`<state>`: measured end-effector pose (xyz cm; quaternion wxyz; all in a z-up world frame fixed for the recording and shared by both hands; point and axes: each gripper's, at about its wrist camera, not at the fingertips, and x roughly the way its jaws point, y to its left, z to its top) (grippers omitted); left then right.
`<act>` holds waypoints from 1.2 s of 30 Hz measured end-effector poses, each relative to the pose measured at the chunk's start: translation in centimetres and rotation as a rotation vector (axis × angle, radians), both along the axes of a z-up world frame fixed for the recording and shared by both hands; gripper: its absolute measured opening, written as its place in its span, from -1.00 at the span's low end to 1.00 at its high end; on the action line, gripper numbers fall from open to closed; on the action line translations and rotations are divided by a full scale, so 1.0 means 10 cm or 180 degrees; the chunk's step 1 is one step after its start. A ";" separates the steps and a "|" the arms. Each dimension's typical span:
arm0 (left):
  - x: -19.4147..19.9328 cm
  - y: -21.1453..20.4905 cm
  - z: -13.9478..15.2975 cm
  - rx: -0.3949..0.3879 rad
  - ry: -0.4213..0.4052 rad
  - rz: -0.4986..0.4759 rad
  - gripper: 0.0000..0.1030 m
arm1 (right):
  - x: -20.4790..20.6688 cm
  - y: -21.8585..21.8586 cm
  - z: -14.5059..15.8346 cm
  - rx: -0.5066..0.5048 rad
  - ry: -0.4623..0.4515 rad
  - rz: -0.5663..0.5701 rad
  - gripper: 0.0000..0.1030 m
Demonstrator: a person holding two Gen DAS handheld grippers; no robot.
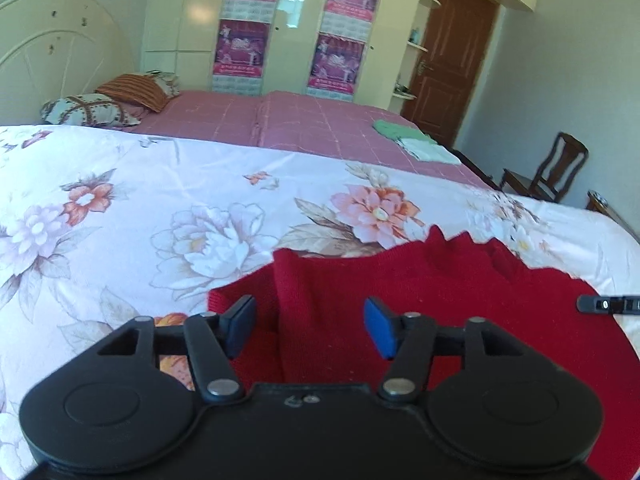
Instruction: Fold small clothes
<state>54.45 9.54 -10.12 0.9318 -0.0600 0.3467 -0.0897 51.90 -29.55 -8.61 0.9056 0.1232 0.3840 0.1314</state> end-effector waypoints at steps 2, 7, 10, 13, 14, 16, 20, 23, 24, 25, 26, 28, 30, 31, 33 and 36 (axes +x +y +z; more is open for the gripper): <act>0.06 -0.01 -0.03 -0.0024 0.0085 -0.0034 -0.36 | -0.02 -0.01 0.02 -0.0012 -0.0026 -0.0022 -0.30; 0.14 0.05 -0.08 -0.0252 0.0163 0.0009 -0.85 | -0.02 -0.02 0.04 0.0035 -0.0038 -0.0073 -0.59; 0.05 0.07 0.03 -0.0291 -0.0110 0.0053 -0.89 | -0.03 -0.02 0.12 -0.0019 -0.0174 -0.0091 -0.91; 0.03 0.09 0.10 -0.0271 -0.0242 0.0101 -0.89 | -0.06 -0.06 0.28 -0.0007 -0.0443 -0.0108 -0.91; 0.06 0.08 0.09 -0.0206 -0.0214 0.0113 -0.89 | -0.05 -0.06 0.30 -0.0028 -0.0485 -0.0092 -0.91; 0.14 0.05 0.01 -0.0133 -0.0074 0.0113 -0.88 | 0.01 -0.03 0.26 -0.0151 -0.0469 -0.0048 -0.91; 0.15 -0.02 -0.14 0.0063 -0.0022 0.0052 -0.78 | 0.16 -0.04 -0.08 -0.0277 -0.0094 -0.0087 -0.92; 0.07 0.01 -0.04 0.0292 -0.0143 0.0228 -0.04 | 0.11 -0.08 -0.07 -0.0192 -0.0126 -0.0156 -0.89; 0.00 0.02 0.03 0.0350 -0.0274 0.0304 -0.01 | 0.09 -0.09 -0.03 -0.0194 -0.0145 -0.0196 -0.77; -0.06 0.02 0.13 0.0392 -0.0389 0.0337 -0.01 | 0.04 -0.09 0.04 -0.0216 -0.0218 -0.0245 -0.44; -0.09 -0.02 0.22 0.0369 -0.0458 0.0305 0.00 | -0.03 -0.07 0.13 -0.0221 -0.0357 -0.0244 -0.25; -0.06 -0.21 0.36 0.0231 -0.0492 0.0076 0.04 | -0.07 0.06 0.27 -0.0230 -0.0497 -0.0131 -0.24; 0.05 -0.55 0.38 0.0236 -0.0423 -0.0190 0.15 | 0.01 0.34 0.33 -0.0245 -0.0538 0.0103 -0.24; 0.13 -0.72 0.34 0.0230 -0.0300 -0.0307 0.16 | 0.07 0.49 0.33 -0.0288 -0.0510 0.0224 -0.24; 0.25 -0.95 0.23 0.0226 -0.0127 -0.0451 0.16 | 0.21 0.90 0.26 -0.0488 -0.0416 0.0532 -0.24; 0.30 -1.07 0.02 0.0383 0.0064 -0.0516 0.13 | 0.22 1.28 0.13 -0.0751 -0.0379 0.0879 -0.24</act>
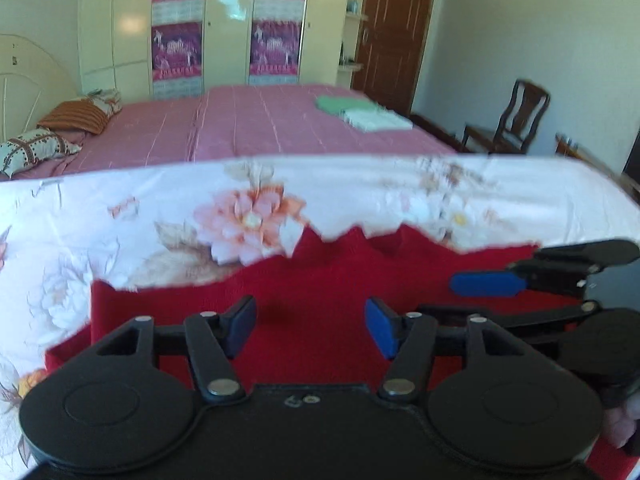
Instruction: Fold small clothes
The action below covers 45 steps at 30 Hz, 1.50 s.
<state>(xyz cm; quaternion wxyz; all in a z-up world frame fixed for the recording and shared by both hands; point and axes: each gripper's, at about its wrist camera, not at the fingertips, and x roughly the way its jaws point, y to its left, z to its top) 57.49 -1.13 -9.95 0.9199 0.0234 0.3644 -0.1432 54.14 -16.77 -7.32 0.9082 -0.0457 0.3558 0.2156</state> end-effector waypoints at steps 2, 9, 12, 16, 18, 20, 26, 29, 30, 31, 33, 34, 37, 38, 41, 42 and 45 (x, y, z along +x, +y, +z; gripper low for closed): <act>-0.06 0.20 -0.12 0.0177 -0.0020 0.0131 0.19 | -0.04 -0.01 -0.11 -0.0160 0.0026 0.0000 -0.24; -0.31 0.82 -0.08 0.0320 -0.0259 0.0505 0.21 | -0.20 -1.02 -0.13 -0.0060 0.0073 -0.0660 -0.24; -0.62 0.66 0.15 0.0401 -0.0502 0.0433 0.25 | -0.34 -1.02 0.09 0.0093 -0.0034 -0.0722 -0.24; -1.06 0.22 0.21 0.0227 -0.0477 0.0046 0.34 | -0.75 -0.75 0.29 0.0272 0.0029 -0.0281 -0.24; -1.23 0.03 0.15 0.0218 -0.0407 -0.0084 0.35 | -1.00 -0.45 0.23 0.0181 0.0043 -0.0088 -0.24; -1.35 -0.08 0.03 0.0235 -0.0300 -0.0095 0.34 | -1.13 -0.26 0.15 0.0208 0.0145 0.0047 -0.24; -1.57 0.25 -0.10 0.0354 -0.0286 -0.0048 0.46 | -1.36 -0.15 0.02 -0.0241 0.0088 -0.0003 -0.24; -1.62 0.54 -0.11 0.0416 -0.0295 0.0077 0.46 | -1.40 -0.46 -0.05 -0.0342 0.0102 -0.0156 -0.25; -1.63 0.61 -0.11 0.0426 -0.0277 0.0107 0.46 | -1.44 -0.58 -0.05 -0.0303 0.0107 -0.0186 -0.25; -1.63 0.65 -0.11 0.0417 -0.0263 0.0110 0.46 | -1.46 -0.61 -0.05 -0.0370 0.0077 -0.0238 -0.24; -1.64 0.65 -0.08 0.0432 -0.0258 0.0105 0.46 | -1.48 -0.70 -0.05 -0.0455 0.0076 -0.0338 -0.24; -1.65 0.62 -0.04 0.0455 -0.0261 0.0123 0.43 | -1.47 -0.73 -0.05 -0.0370 0.0114 -0.0380 -0.24; -1.78 0.47 0.13 0.0396 -0.0381 0.0130 0.37 | -1.56 -0.71 0.10 -0.0252 0.0041 -0.0441 -0.24; -1.82 0.41 0.18 0.0349 -0.0415 0.0103 0.41 | -1.61 -0.70 0.18 -0.0163 -0.0015 -0.0427 -0.24; -1.91 0.21 0.26 0.0267 -0.0397 0.0063 0.42 | -1.73 -0.55 0.30 -0.0008 -0.0050 -0.0342 -0.24; -1.93 0.16 0.27 0.0246 -0.0387 0.0050 0.42 | -1.75 -0.49 0.31 0.0016 -0.0040 -0.0286 -0.24; -1.95 0.02 0.23 0.0230 -0.0321 0.0031 0.42 | -1.84 -0.25 0.26 -0.0038 -0.0006 -0.0143 -0.24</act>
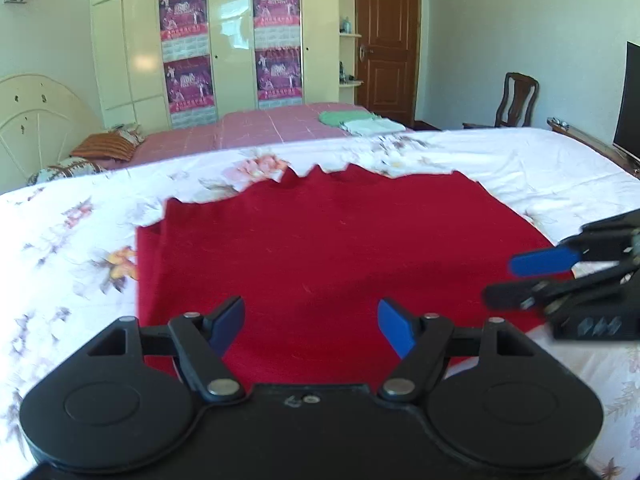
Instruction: Fold small clothes
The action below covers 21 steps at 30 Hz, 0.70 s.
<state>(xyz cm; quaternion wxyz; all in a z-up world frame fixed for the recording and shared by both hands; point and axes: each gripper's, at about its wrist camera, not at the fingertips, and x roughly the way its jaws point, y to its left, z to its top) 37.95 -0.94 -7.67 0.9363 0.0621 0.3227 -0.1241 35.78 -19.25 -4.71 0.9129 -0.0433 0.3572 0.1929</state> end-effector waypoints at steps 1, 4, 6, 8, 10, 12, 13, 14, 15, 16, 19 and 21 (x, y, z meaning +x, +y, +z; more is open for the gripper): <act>0.00 -0.03 -0.03 0.0011 0.0040 0.0007 0.42 | 0.00 0.05 -0.03 -0.0011 0.0029 0.0006 -0.24; -0.01 -0.04 -0.13 0.0050 0.0132 0.0035 0.42 | 0.01 0.10 -0.12 -0.0022 0.0129 -0.0012 -0.24; -0.03 0.01 -0.21 0.0093 0.0225 0.0069 0.41 | -0.02 0.09 -0.20 -0.0102 0.0179 -0.0032 -0.24; -0.08 0.10 -0.28 0.0139 0.0277 0.0112 0.47 | -0.04 0.02 -0.26 -0.0199 0.0235 -0.0069 -0.24; -0.12 0.22 -0.32 0.0083 0.0297 0.0159 0.51 | -0.09 -0.13 -0.32 -0.0267 0.0282 -0.0143 -0.24; -0.15 0.31 -0.33 0.0030 0.0307 0.0184 0.52 | -0.13 -0.28 -0.34 -0.0164 0.0329 -0.0176 -0.24; -0.16 0.32 -0.32 0.0033 0.0306 0.0184 0.52 | -0.14 -0.32 -0.34 -0.0149 0.0335 -0.0179 -0.24; -0.17 0.32 -0.30 0.0038 0.0306 0.0191 0.50 | -0.15 -0.34 -0.33 -0.0144 0.0321 -0.0172 -0.24; -0.20 0.33 -0.25 0.0030 0.0275 0.0201 0.48 | -0.18 -0.37 -0.31 -0.0118 0.0293 -0.0192 -0.24; -0.23 0.35 -0.21 0.0019 0.0230 0.0213 0.39 | -0.20 -0.40 -0.27 -0.0072 0.0243 -0.0240 -0.24; -0.37 0.48 -0.10 -0.0079 0.0142 0.0320 0.39 | -0.30 -0.61 -0.16 0.0177 0.0120 -0.0435 -0.24; -0.42 0.63 -0.08 -0.0241 0.0169 0.0483 0.36 | -0.32 -0.80 -0.12 0.0318 0.0134 -0.0635 -0.24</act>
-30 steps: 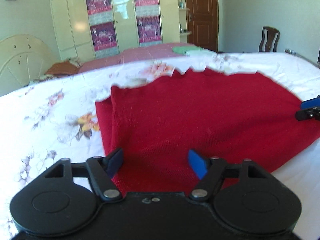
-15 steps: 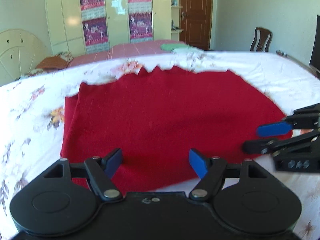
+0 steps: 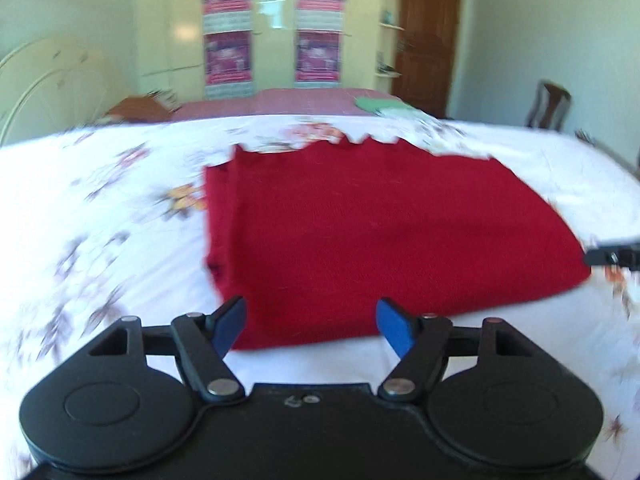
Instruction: Fold small clothes
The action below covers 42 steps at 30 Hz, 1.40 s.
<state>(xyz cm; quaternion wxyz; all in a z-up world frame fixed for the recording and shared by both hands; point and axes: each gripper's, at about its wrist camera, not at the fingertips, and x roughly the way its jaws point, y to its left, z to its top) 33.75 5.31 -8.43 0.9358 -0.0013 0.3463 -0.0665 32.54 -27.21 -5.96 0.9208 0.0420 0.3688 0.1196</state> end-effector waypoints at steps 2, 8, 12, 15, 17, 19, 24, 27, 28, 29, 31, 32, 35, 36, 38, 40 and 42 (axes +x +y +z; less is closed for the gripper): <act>0.01 0.19 -0.03 -0.0248 0.0101 0.0275 0.18 | 0.01 -0.16 -0.01 0.0176 0.0068 -0.0133 -0.24; 0.13 0.60 -0.22 -0.0897 0.0366 0.0698 0.01 | 0.12 -0.33 -0.10 0.0526 0.0257 -0.0137 -0.24; 0.23 0.65 -0.28 -0.1065 0.0358 0.0645 -0.20 | 0.18 -0.26 -0.17 0.0556 0.0342 0.0107 -0.25; 0.30 0.69 -0.31 -0.1254 0.0405 0.0602 -0.79 | 0.20 -0.18 -0.20 0.0407 0.0331 0.0209 -0.77; 0.30 0.64 -0.22 -0.1063 0.0297 0.0478 -0.83 | 0.18 -0.18 -0.18 0.0373 0.0289 0.0253 -0.78; 0.27 0.66 -0.08 -0.0985 0.0131 0.0345 -0.84 | 0.15 -0.20 -0.12 0.0317 0.0198 0.0296 -0.79; 0.32 0.67 -0.12 -0.0496 0.0249 0.0103 -0.88 | 0.08 -0.31 -0.05 0.0229 0.0092 0.0382 -0.80; 0.32 0.54 -0.26 -0.0220 0.0252 0.0043 -0.83 | 0.13 -0.23 -0.22 0.0113 0.0267 0.0443 -0.80; 0.31 0.51 -0.26 -0.0131 0.0224 0.0063 -0.70 | 0.14 -0.21 -0.26 0.0085 0.0285 0.0436 -0.80; 0.30 0.50 -0.25 -0.0071 0.0206 0.0128 -0.39 | 0.14 -0.20 -0.25 0.0079 0.0280 0.0409 -0.79; 0.24 0.53 -0.19 0.0077 0.0158 0.0369 0.37 | 0.15 -0.19 -0.21 0.0065 0.0285 0.0335 -0.62; 0.18 0.57 -0.13 0.0091 0.0087 0.0435 0.32 | 0.14 -0.20 -0.16 0.0016 0.0249 0.0266 -0.05; 0.02 0.51 0.09 0.0005 -0.0112 0.0386 0.19 | 0.01 -0.25 0.06 -0.0036 -0.0072 0.0131 0.21; 0.02 0.40 0.14 -0.0052 -0.0142 0.0255 0.20 | 0.00 -0.26 0.12 0.0012 -0.0116 0.0132 0.21; 0.08 0.07 0.14 -0.0046 -0.0117 -0.0046 0.28 | 0.01 -0.13 0.18 0.0057 -0.0205 0.0238 -0.14; 0.17 -0.19 0.03 0.0048 -0.0065 -0.0179 0.32 | 0.09 0.10 0.12 0.0008 -0.0114 0.0418 -0.32; 0.26 -0.23 -0.13 0.0069 0.0017 -0.0049 0.27 | 0.17 0.29 0.01 -0.0117 -0.0065 0.0524 -0.33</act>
